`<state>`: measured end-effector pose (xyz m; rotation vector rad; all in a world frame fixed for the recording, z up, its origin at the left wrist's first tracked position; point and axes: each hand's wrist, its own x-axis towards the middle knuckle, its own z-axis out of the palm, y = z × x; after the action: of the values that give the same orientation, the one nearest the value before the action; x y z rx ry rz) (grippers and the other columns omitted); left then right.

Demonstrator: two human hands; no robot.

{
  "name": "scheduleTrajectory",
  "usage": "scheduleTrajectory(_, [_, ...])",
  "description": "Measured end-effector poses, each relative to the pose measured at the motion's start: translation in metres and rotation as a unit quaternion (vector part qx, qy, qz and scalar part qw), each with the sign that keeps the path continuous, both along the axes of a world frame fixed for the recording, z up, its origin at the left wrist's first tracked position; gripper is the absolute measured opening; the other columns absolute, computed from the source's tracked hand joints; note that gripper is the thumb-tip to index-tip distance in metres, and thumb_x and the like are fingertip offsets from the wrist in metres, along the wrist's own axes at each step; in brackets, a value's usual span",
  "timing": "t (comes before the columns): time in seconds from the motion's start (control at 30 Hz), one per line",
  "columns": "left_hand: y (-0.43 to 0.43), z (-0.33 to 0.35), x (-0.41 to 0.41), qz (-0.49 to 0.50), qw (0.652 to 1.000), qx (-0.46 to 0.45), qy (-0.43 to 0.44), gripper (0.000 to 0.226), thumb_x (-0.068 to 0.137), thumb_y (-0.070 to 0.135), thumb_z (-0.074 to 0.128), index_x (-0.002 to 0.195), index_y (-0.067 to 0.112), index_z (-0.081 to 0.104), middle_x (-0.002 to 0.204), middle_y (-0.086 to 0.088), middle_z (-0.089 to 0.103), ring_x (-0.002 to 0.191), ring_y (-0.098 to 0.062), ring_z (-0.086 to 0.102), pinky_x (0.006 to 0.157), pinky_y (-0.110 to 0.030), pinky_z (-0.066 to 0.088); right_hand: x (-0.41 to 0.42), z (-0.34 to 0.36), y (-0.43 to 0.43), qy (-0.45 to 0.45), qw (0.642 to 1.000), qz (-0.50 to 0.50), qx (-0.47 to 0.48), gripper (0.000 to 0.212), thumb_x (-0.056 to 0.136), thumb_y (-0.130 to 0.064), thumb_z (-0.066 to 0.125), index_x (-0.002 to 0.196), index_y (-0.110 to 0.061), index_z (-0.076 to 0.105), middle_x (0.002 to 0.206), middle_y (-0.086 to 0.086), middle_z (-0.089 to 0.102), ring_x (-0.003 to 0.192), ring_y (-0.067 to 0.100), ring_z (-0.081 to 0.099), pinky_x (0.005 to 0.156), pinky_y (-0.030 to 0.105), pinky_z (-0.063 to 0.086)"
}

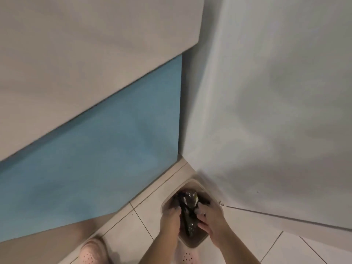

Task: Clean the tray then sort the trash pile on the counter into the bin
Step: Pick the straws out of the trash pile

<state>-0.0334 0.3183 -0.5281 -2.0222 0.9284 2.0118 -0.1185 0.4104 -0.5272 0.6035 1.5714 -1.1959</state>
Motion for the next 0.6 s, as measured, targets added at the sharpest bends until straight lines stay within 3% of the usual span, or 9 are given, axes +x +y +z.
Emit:
scheduleTrajectory(0.07, [-0.003, 0.05, 0.011, 0.023, 0.997, -0.064, 0.046, 0.016, 0.09, 0.009, 0.056, 0.102, 0.005, 0.066, 0.088, -0.008, 0.065, 0.089, -0.027, 0.06, 0.086, -0.037, 0.047, 0.01, 0.038, -0.01, 0.067, 0.997, 0.031, -0.013, 0.046, 0.092, -0.011, 0.055, 0.136, -0.01, 0.041, 0.126, 0.02, 0.055, 0.115, 0.038, 0.055, 0.095, 0.048, 0.046])
scheduleTrajectory(0.17, [-0.012, 0.14, 0.027, 0.087, 0.961, -0.24, 0.11, 0.02, 0.087, -0.005, 0.057, 0.085, 0.011, 0.068, 0.084, -0.005, 0.07, 0.085, -0.026, 0.064, 0.085, -0.041, 0.05, 0.029, 0.116, -0.037, 0.162, 0.986, 0.017, -0.031, 0.026, 0.092, -0.01, 0.056, 0.118, -0.007, 0.058, 0.096, 0.013, 0.067, 0.081, 0.022, 0.066, 0.068, 0.03, 0.054])
scheduleTrajectory(0.23, [-0.021, 0.203, 0.041, 0.13, 0.922, -0.333, 0.152, 0.027, 0.088, -0.011, 0.053, 0.081, 0.012, 0.066, 0.076, -0.003, 0.07, 0.075, -0.019, 0.064, 0.074, -0.032, 0.051, 0.042, 0.179, -0.055, 0.227, 0.972, 0.006, -0.066, 0.012, 0.09, -0.013, 0.059, 0.098, -0.007, 0.066, 0.073, 0.007, 0.067, 0.056, 0.01, 0.06, 0.048, 0.018, 0.045])
scheduleTrajectory(0.3, [-0.033, 0.266, 0.056, 0.162, 0.882, -0.392, 0.206, 0.029, 0.088, -0.015, 0.05, 0.079, 0.009, 0.065, 0.067, -0.005, 0.068, 0.059, -0.011, 0.059, 0.058, -0.019, 0.048, 0.054, 0.248, -0.072, 0.291, 0.947, -0.002, -0.136, 0.014, 0.09, -0.011, 0.059, 0.08, -0.002, 0.064, 0.054, 0.006, 0.056, 0.041, 0.008, 0.046, 0.04, 0.016, 0.035])
scheduleTrajectory(0.43, [-0.063, 0.387, 0.097, 0.201, 0.797, -0.494, 0.285, 0.024, 0.086, -0.005, 0.057, 0.078, 0.016, 0.068, 0.06, -0.008, 0.062, 0.051, -0.015, 0.052, 0.051, -0.019, 0.045, 0.079, 0.371, -0.115, 0.35, 0.892, -0.002, -0.285, 0.021, 0.091, -0.005, 0.054, 0.071, 0.001, 0.06, 0.045, 0.003, 0.045, 0.041, 0.01, 0.038, 0.043, 0.015, 0.037])
scheduleTrajectory(0.6, [-0.106, 0.474, 0.161, 0.243, 0.729, -0.574, 0.282, 0.035, 0.089, -0.006, 0.048, 0.082, 0.022, 0.068, 0.063, -0.011, 0.06, 0.051, -0.018, 0.051, 0.052, -0.021, 0.046, 0.12, 0.465, -0.181, 0.348, 0.849, 0.141, -0.372, 0.016, 0.09, -0.005, 0.055, 0.079, -0.003, 0.067, 0.055, 0.005, 0.05, 0.048, 0.013, 0.043, 0.044, 0.018, 0.037])
